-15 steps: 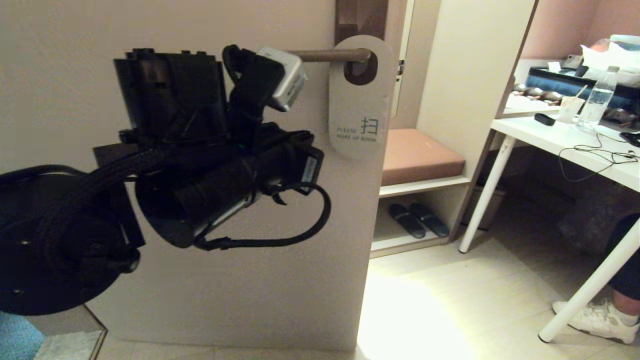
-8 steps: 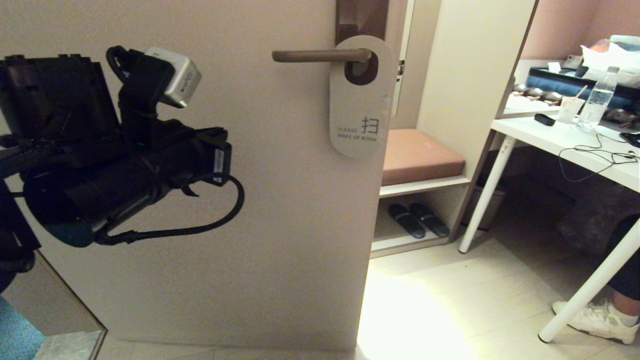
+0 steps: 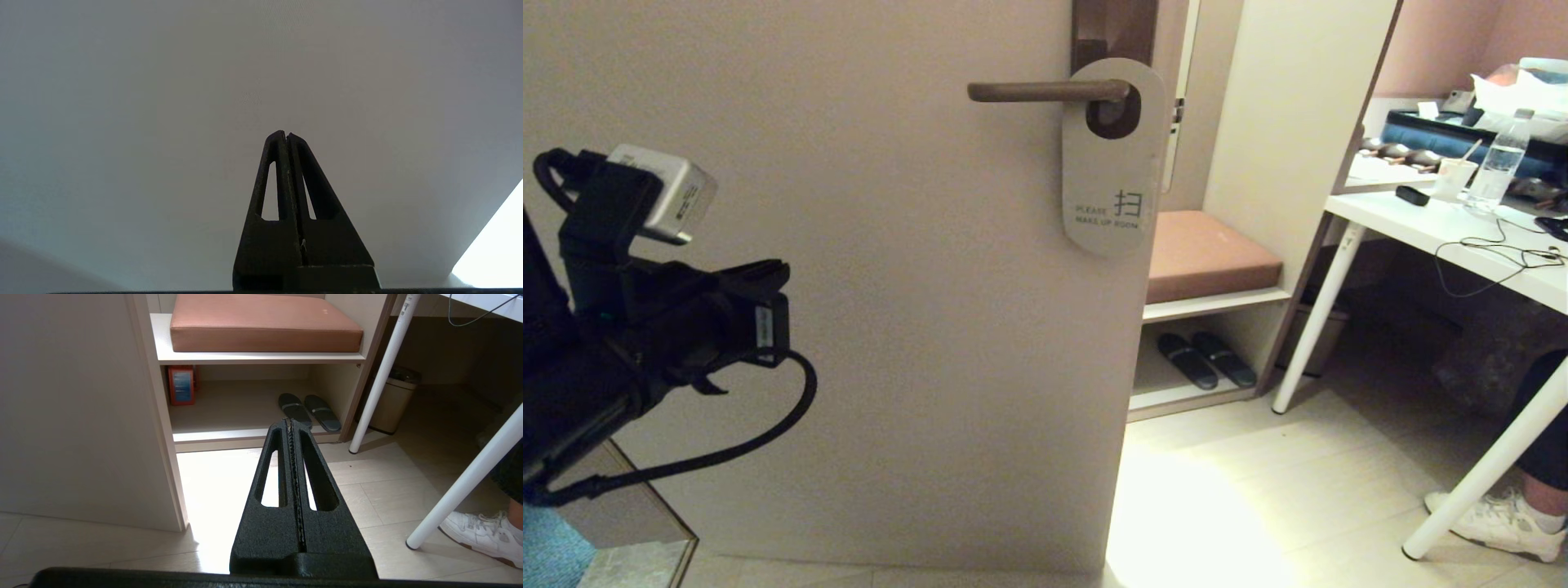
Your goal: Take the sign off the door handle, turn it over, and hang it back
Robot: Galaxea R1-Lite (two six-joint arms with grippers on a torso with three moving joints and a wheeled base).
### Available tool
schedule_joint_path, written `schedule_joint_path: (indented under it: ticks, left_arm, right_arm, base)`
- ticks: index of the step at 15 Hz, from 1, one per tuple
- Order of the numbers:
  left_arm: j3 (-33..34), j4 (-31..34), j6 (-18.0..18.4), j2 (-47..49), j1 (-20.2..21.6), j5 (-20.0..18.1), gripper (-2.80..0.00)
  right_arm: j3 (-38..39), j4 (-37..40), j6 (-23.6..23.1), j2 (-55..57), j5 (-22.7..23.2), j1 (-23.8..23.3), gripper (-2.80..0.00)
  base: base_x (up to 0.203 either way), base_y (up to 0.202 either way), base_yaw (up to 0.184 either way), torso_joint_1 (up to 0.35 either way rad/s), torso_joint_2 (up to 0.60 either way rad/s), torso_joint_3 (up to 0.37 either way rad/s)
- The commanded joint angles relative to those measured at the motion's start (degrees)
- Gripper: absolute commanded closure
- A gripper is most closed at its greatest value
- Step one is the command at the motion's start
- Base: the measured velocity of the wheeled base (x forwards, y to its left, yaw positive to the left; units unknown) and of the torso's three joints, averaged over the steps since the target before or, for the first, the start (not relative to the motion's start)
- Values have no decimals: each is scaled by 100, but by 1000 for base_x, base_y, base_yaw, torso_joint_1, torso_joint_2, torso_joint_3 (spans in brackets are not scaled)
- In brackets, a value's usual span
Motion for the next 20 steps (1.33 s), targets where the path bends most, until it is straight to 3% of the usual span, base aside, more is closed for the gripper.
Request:
schedule_joint_path:
  ticks: [1, 4, 9, 13, 15, 17, 20]
  left_arm:
    - [424, -30, -22, -460, 16, 65, 0]
    - [991, -34, -66, -937, 262, 71, 0]
    - [2722, -44, -68, -2518, 896, -180, 0]
    - [3683, 27, -125, -4155, 1856, -1488, 0]
    - [3849, 541, -141, -4900, 2292, -2031, 0]
    - [3904, 1242, -134, -5528, 2525, -2333, 0]
    - [3926, 2198, -153, -6435, 2601, -2453, 0]
  right_arm:
    - [1, 0, -7, -2, 5, 0, 0]
    - [1, 0, -7, -2, 5, 0, 0]
    - [1, 0, -7, -2, 5, 0, 0]
    - [1, 0, -7, -2, 5, 0, 0]
    - [1, 0, -7, -2, 5, 0, 0]
    - [1, 0, -7, -2, 5, 0, 0]
    - [1, 0, -7, -2, 5, 0, 0]
  base:
    - [0, 0, 0, 0, 0, 0]
    - [0, 0, 0, 0, 0, 0]
    - [0, 0, 0, 0, 0, 0]
    - [0, 0, 0, 0, 0, 0]
    - [0, 0, 0, 0, 0, 0]
    - [0, 0, 0, 0, 0, 0]
    - [0, 0, 0, 0, 0, 0]
